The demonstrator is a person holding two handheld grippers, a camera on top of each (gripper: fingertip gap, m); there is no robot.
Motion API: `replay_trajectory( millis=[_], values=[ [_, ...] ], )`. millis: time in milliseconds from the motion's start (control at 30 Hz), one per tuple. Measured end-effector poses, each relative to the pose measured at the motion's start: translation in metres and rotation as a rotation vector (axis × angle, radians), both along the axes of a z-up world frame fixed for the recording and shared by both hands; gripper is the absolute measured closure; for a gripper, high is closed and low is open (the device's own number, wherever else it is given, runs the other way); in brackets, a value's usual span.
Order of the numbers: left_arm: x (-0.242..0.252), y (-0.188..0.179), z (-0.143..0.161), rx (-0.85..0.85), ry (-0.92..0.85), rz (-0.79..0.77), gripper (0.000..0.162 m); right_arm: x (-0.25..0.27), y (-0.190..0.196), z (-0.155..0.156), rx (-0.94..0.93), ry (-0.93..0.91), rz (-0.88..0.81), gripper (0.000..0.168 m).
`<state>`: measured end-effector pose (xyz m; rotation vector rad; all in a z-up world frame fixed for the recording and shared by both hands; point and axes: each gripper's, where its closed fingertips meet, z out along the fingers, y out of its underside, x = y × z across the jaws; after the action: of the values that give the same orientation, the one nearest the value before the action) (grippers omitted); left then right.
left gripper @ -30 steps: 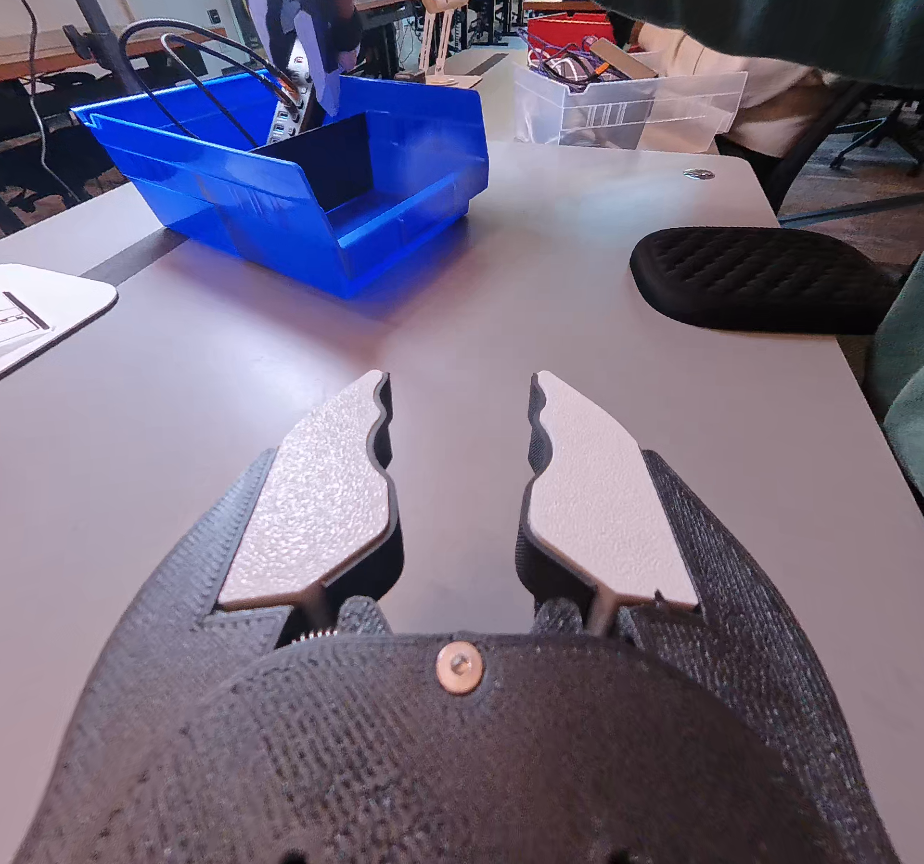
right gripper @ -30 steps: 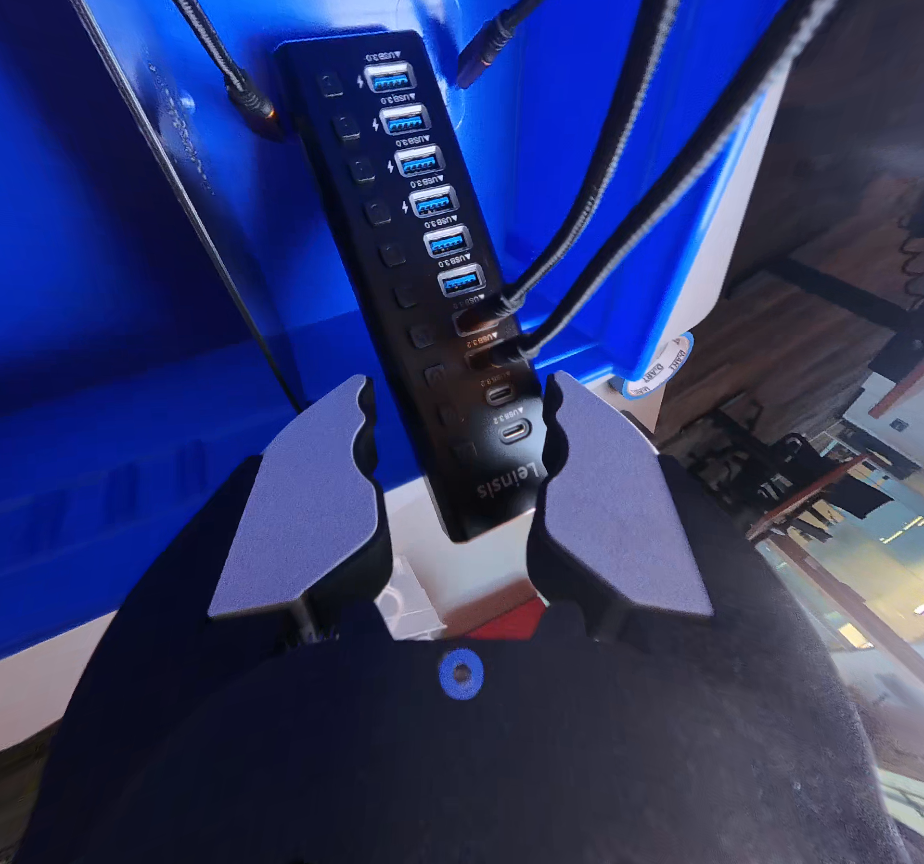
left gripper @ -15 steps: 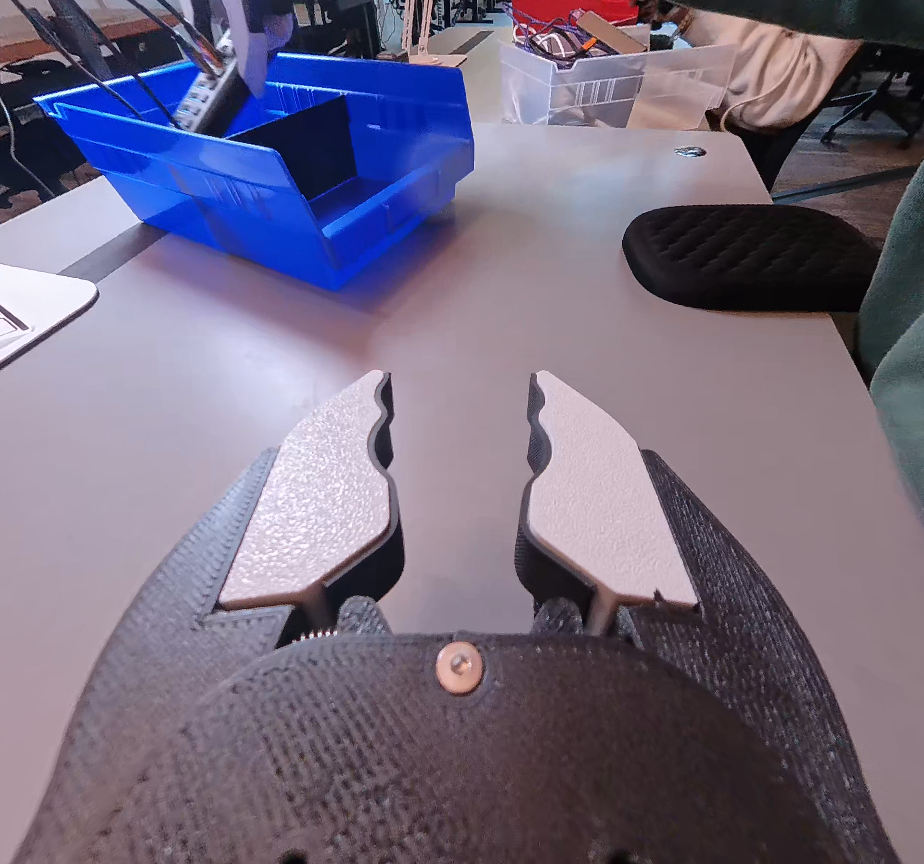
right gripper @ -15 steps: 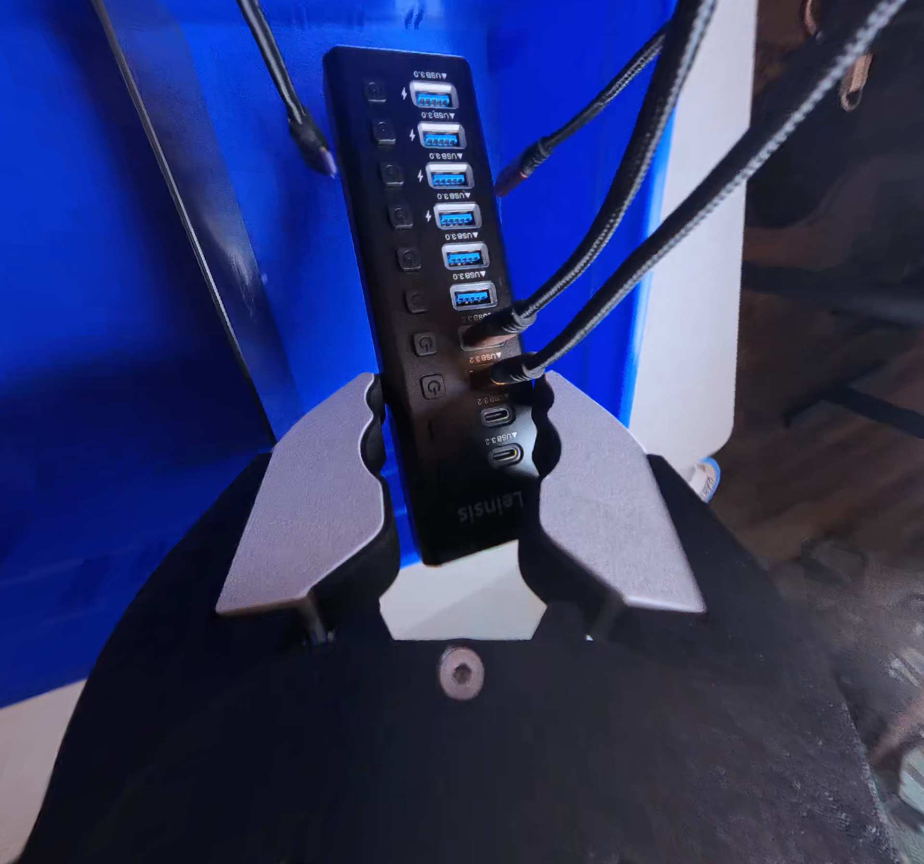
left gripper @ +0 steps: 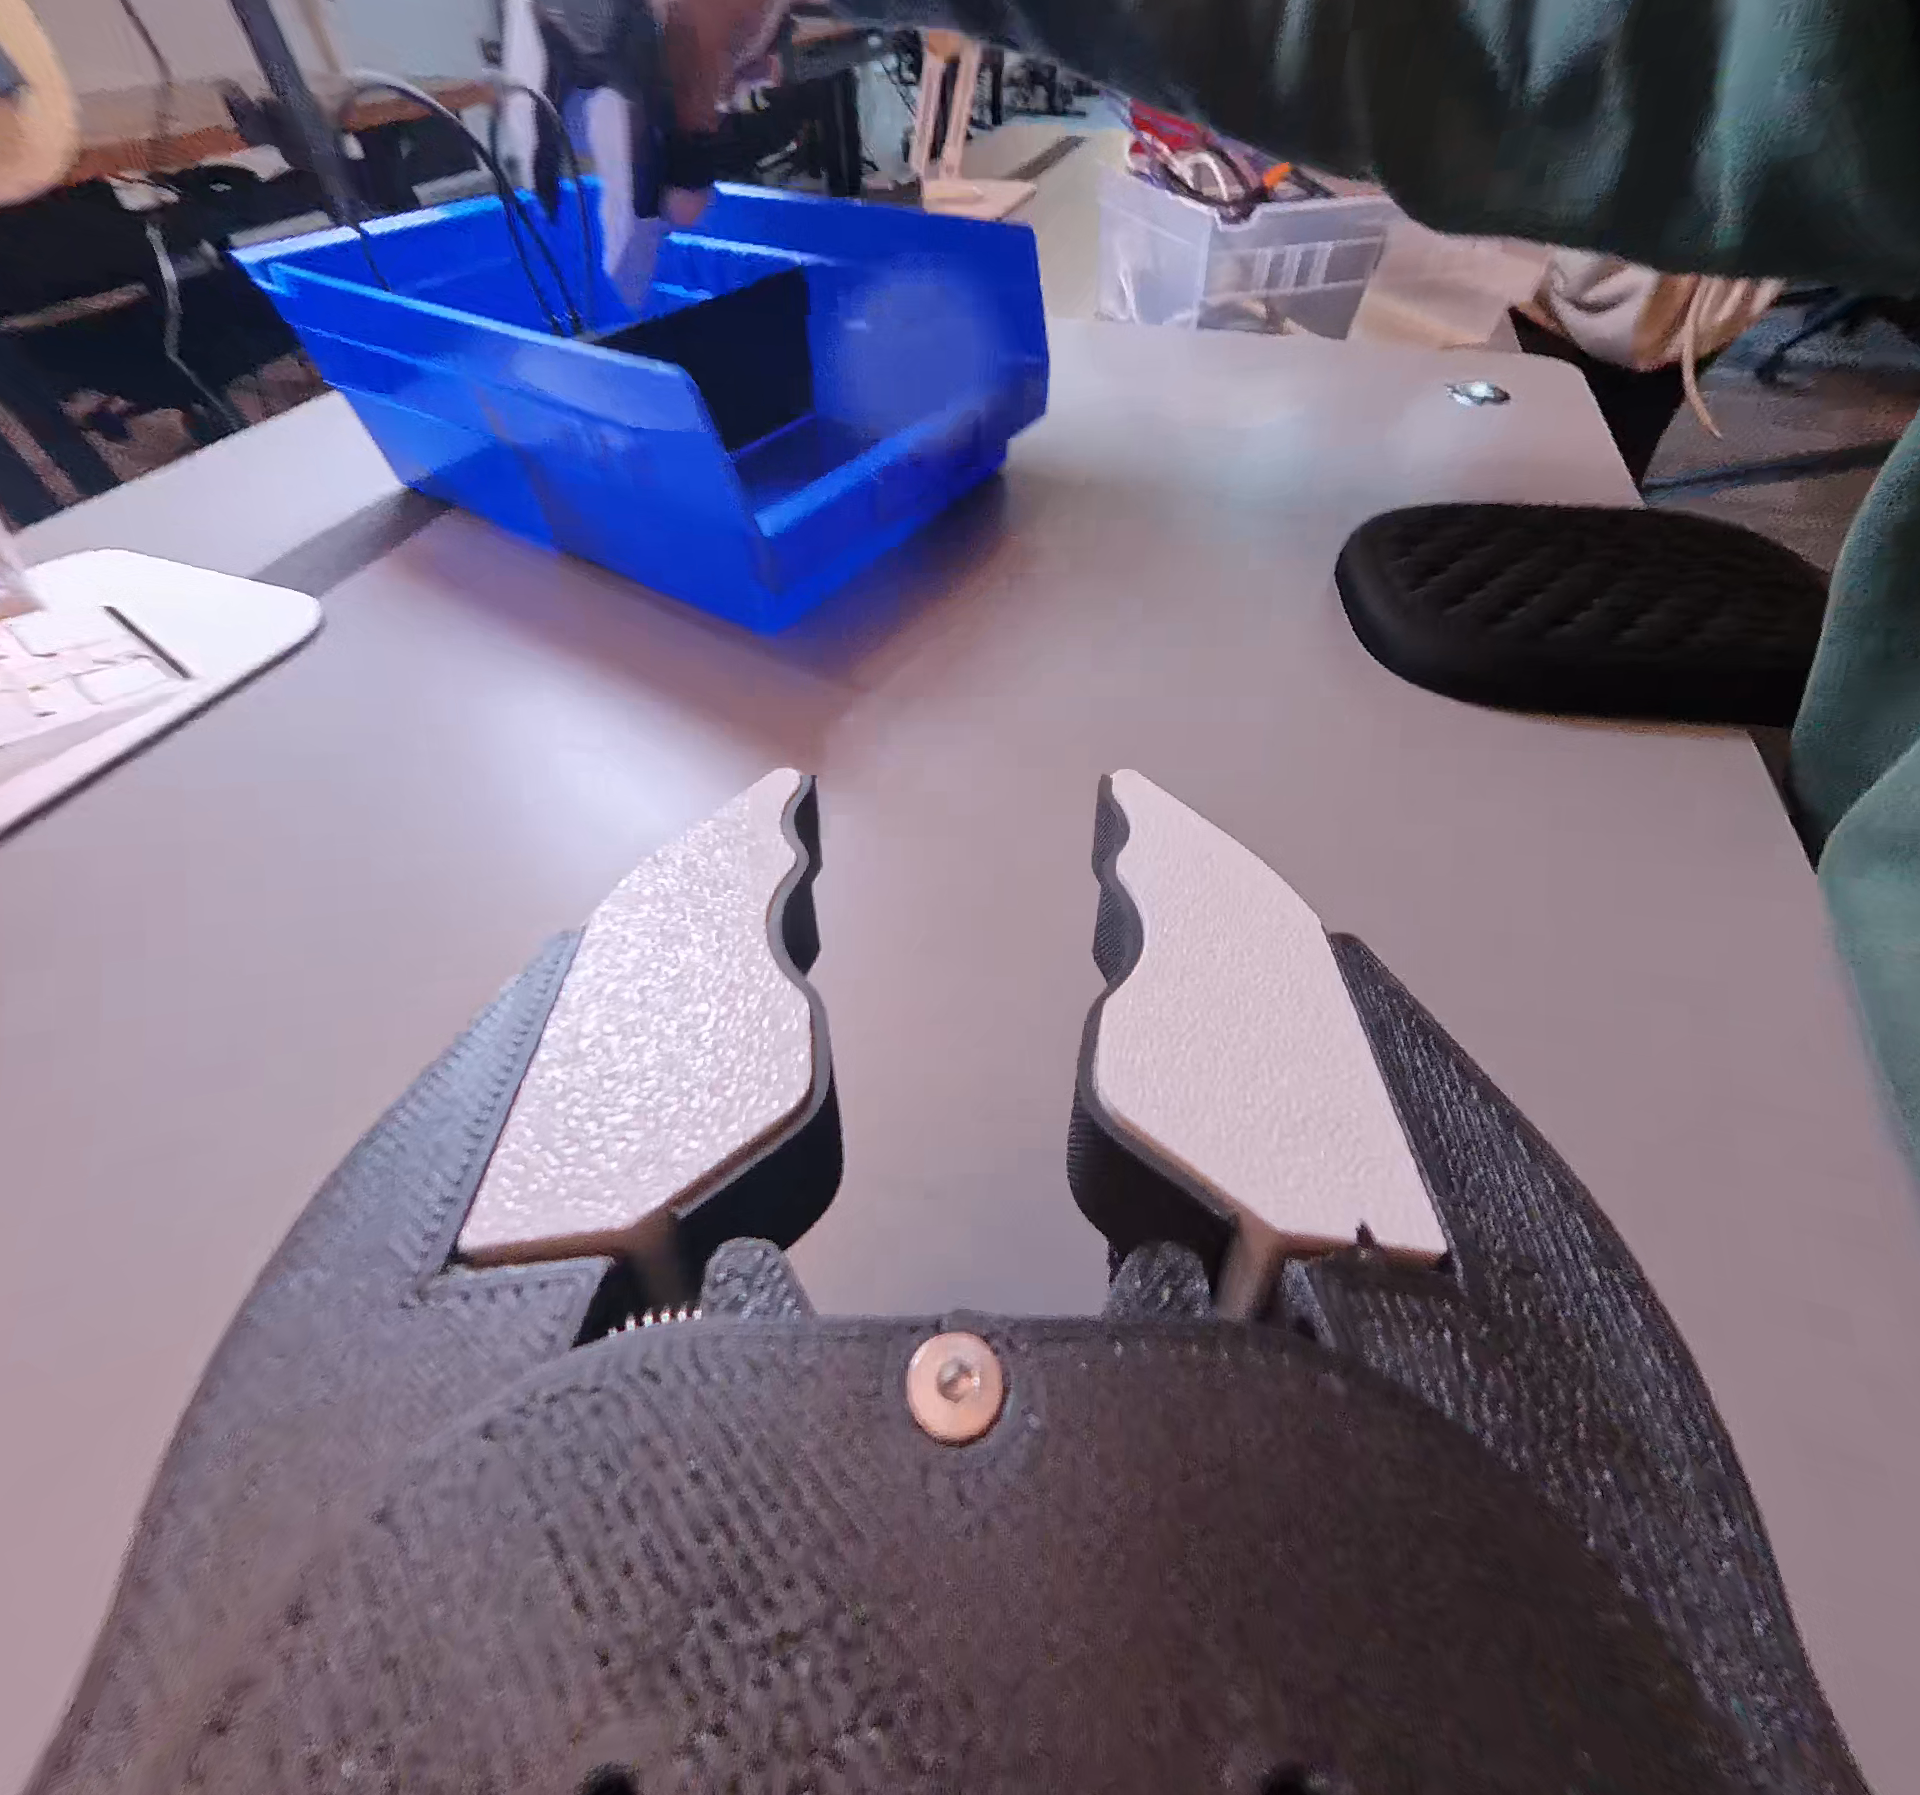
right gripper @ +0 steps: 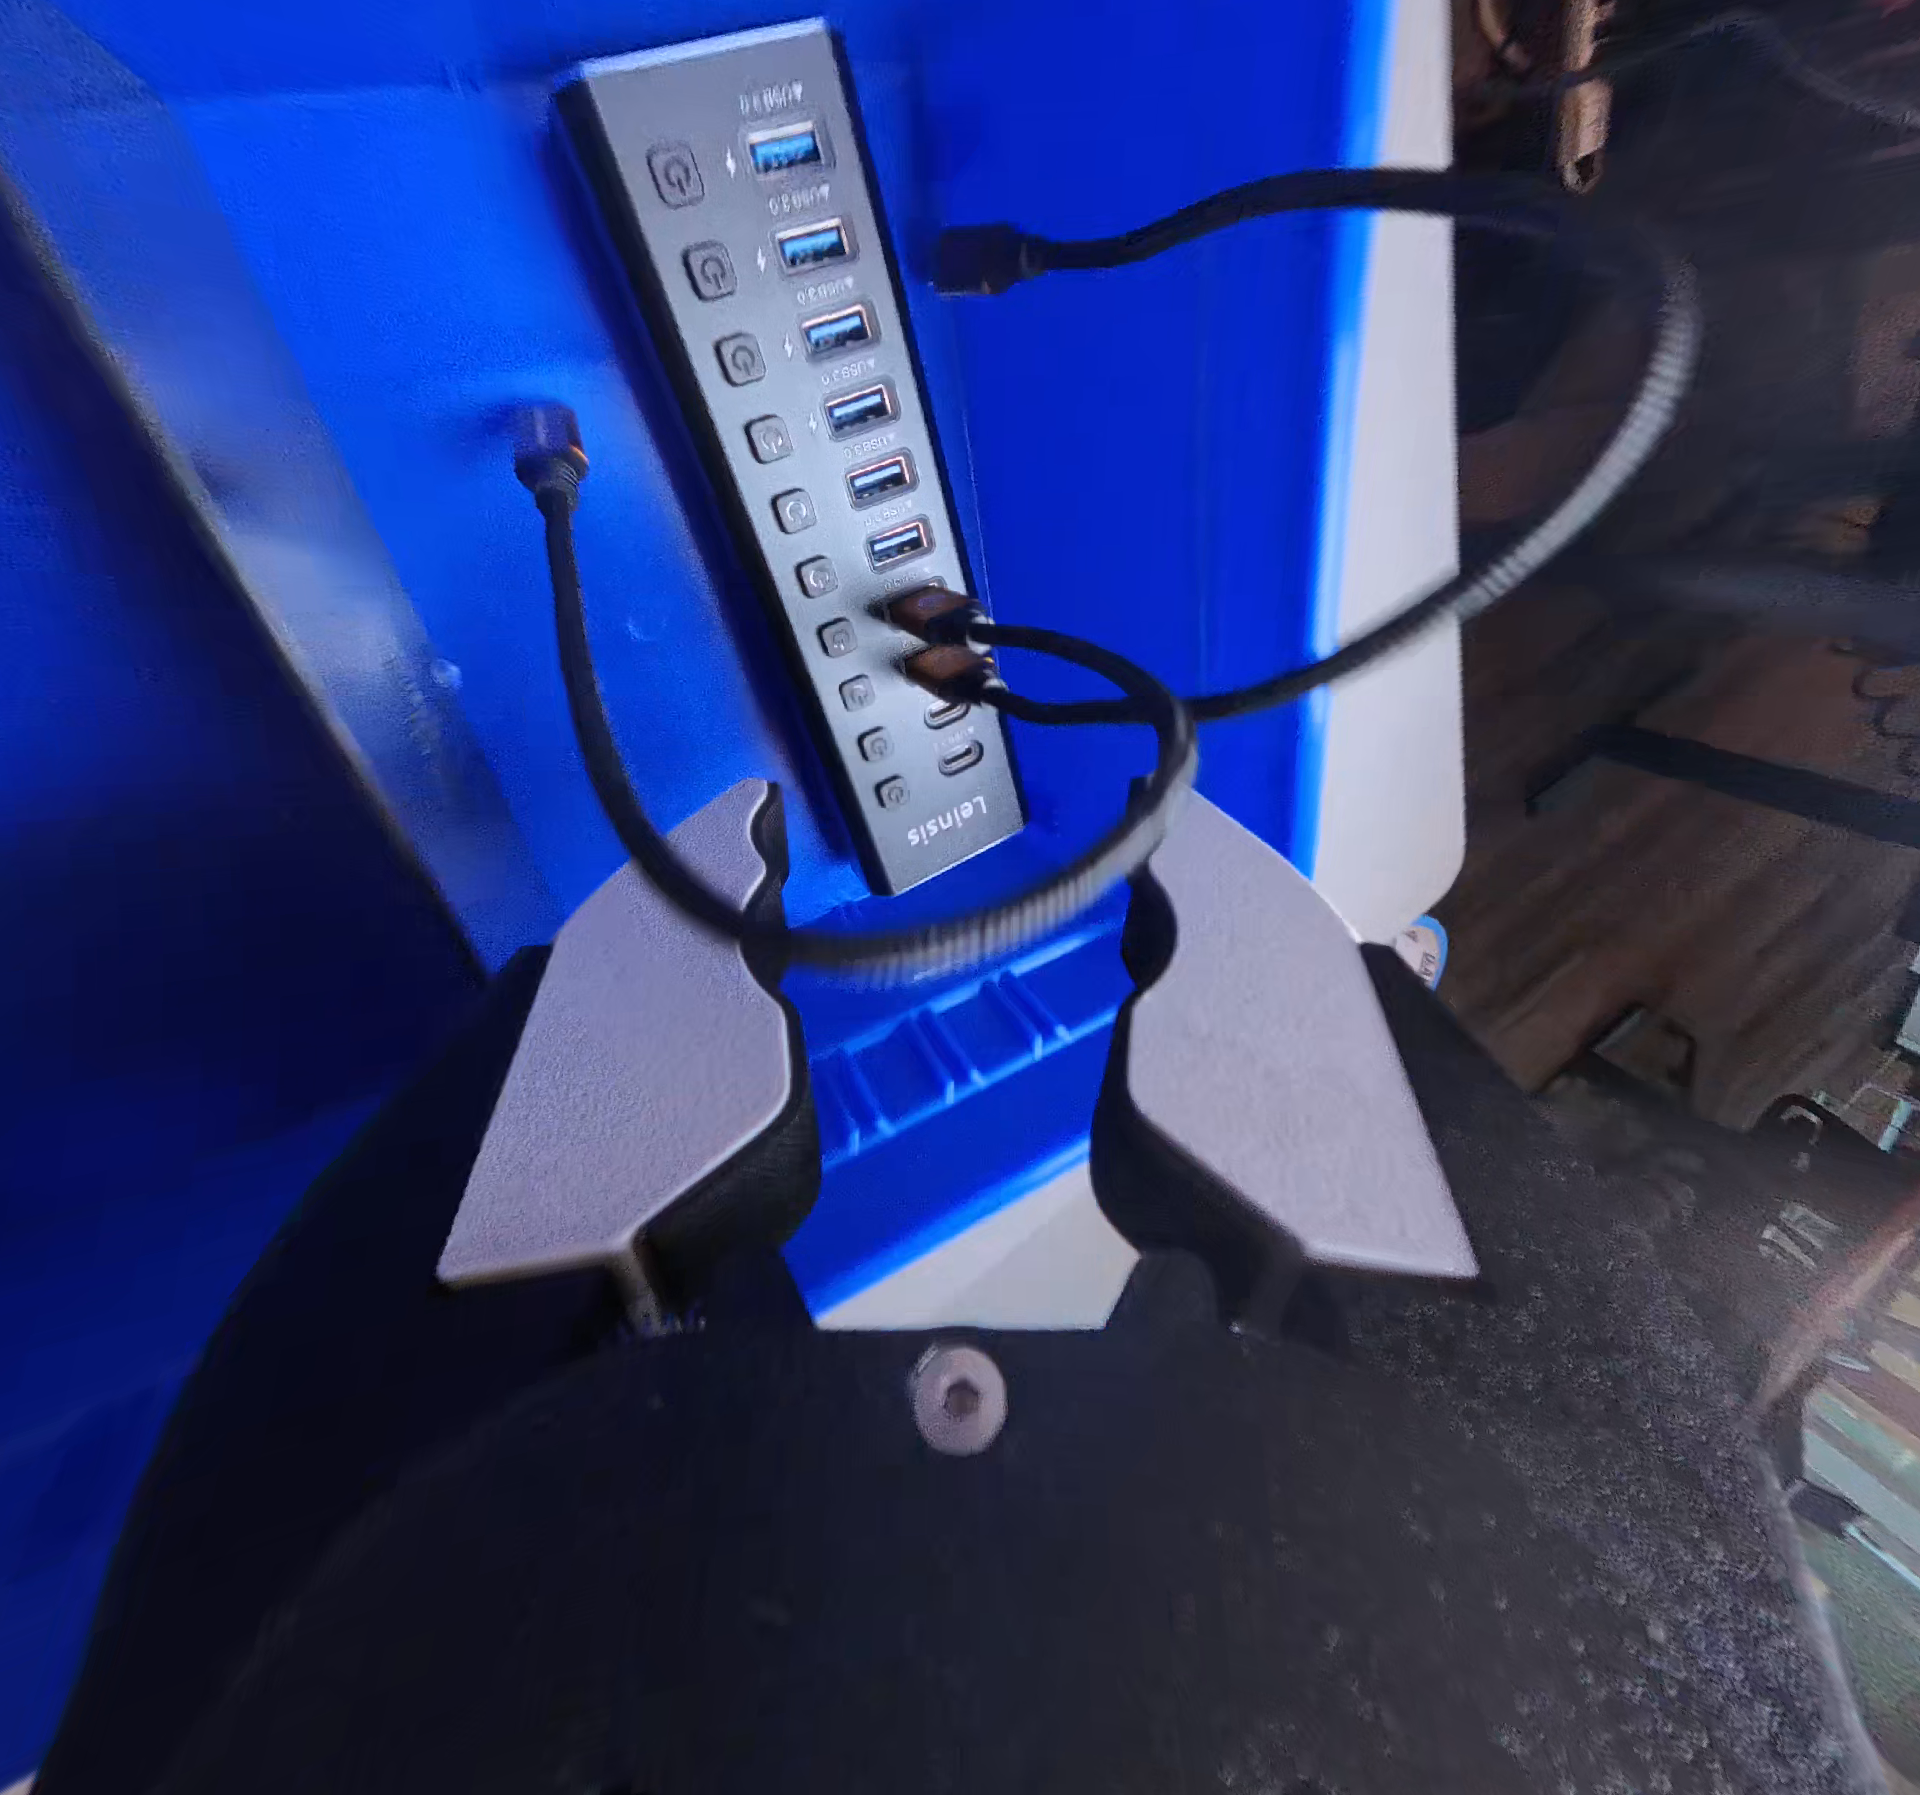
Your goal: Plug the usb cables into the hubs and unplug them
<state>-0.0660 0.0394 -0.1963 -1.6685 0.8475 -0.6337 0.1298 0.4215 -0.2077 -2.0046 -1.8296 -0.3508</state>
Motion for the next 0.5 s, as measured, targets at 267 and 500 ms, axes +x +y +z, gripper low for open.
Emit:
replay_trajectory(
  millis=[267,500],
  values=[
    [-0.161,0.03,0.11,0.178,0.012,0.453,0.124,-0.023,-0.143,0.098,0.111,0.647,0.089,0.116],
    [-0.347,0.115,0.067,-0.352,0.025,0.783,0.101,-0.046,-0.299,0.092,-0.072,1.056,0.148,0.121]
  ],
)
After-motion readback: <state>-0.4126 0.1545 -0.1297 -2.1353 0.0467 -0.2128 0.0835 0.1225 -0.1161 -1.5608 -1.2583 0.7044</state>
